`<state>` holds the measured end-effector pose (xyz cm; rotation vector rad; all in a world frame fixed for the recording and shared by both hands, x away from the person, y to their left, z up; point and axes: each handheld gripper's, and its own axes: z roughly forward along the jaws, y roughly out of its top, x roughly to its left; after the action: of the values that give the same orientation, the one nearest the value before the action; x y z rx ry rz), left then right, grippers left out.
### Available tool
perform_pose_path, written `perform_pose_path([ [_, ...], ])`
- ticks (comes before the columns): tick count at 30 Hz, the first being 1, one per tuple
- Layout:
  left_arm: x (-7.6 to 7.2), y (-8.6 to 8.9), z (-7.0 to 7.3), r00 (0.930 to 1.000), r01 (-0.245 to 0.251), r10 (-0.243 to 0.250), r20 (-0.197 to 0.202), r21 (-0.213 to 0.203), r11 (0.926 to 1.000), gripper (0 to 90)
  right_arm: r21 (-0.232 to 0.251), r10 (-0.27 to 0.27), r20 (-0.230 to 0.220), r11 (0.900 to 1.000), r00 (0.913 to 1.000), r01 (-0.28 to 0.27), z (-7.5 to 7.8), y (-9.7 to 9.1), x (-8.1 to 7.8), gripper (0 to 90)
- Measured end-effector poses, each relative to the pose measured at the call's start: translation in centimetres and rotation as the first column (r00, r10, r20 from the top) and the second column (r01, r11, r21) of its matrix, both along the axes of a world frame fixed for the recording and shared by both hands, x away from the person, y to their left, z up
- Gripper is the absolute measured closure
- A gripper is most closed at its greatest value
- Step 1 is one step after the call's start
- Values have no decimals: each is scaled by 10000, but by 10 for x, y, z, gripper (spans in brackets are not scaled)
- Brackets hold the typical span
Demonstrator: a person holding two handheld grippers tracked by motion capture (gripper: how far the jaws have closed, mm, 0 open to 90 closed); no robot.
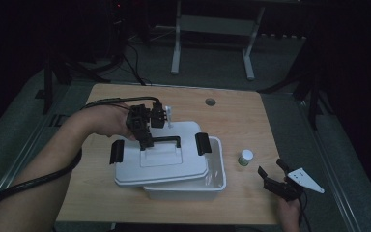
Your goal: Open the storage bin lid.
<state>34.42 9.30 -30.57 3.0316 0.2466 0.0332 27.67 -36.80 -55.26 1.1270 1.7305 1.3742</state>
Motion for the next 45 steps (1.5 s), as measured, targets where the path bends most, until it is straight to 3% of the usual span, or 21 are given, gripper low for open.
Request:
perform_pose_path([
  [4, 0, 9, 1, 9999, -169, 169, -8, -13, 9999, 838, -18, 2, 5, 10000, 10000, -2, 0, 0, 0, 137],
  [5, -2, 25, 3, 9989, -451, 452, 100, -75, 9990, 838, -26, 4, 2, 10000, 10000, -4, 0, 0, 0, 137],
  [17, -5, 75, -1, 9889, -1471, 1468, 233, 105, 9891, 838, -77, -2, -11, 10000, 10000, 2, 0, 1, 0, 137],
  [22, -7, 102, 0, 9779, -2042, 2048, 427, -185, 9788, 838, -113, -5, -18, 9999, 10000, 5, 0, 1, 0, 137],
  [30, -10, 130, -8, 9593, -2781, 2778, 506, -3, 9606, 838, -121, 2, -3, 9999, 10000, -2, 0, 1, 0, 137],
  [35, -15, 149, -12, 9492, -3107, 3111, 466, -147, 9504, 838, -105, 1, -5, 9999, 10000, -1, 0, 1, 0, 137],
  [41, -19, 172, -23, 9312, -3620, 3620, 434, -75, 9322, 838, -96, -9, -19, 10000, 10000, 9, 0, 1, 0, 137],
  [45, -22, 182, -32, 9242, -3793, 3794, 449, -94, 9252, 838, -118, -17, 1, 9999, 10000, 17, 0, 1, 1, 137],
])
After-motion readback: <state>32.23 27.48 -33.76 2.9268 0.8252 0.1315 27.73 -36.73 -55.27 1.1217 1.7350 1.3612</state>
